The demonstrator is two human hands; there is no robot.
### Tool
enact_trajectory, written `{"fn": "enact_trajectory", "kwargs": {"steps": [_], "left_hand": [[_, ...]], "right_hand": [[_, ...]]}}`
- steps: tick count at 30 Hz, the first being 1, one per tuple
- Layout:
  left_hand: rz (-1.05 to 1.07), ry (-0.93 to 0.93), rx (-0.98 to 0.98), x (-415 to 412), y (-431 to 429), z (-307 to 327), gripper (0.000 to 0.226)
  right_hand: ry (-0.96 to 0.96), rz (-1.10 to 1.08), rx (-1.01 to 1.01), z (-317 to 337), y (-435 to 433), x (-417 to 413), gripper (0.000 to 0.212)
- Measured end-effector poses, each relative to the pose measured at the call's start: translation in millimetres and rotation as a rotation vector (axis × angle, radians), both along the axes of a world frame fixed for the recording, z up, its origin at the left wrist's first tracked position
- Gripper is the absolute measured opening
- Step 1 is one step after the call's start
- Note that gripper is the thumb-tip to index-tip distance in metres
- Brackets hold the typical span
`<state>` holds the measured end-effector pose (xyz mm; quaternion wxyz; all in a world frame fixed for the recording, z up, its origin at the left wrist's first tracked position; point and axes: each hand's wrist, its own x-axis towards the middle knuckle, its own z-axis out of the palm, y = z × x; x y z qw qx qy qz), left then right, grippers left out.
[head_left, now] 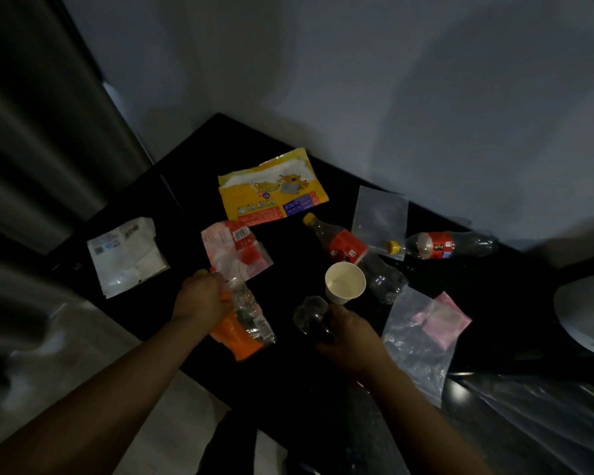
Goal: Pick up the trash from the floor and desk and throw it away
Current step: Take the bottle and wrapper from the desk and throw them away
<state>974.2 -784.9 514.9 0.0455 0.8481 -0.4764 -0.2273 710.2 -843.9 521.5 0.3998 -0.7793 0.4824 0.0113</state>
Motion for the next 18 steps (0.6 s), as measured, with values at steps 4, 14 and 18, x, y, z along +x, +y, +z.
{"fn": "enact_trajectory", "kwargs": {"steps": [4,14,18], "left_hand": [[-0.033,-0.031,-0.027,32,-28,-1,0.028],[-0.114,0.033,-0.06,97,-92,-24,0.053],[-0.147,0.074,0.103,105,-108,-39,0.12]], "right_hand": [[0.003,-0.081,0.009,1,-5,22,0.049],[0.059,-0.227,0.008,2,-9,75,0.049],[0.076,-0.276,0.01,1,-10,90,0.049]]}}
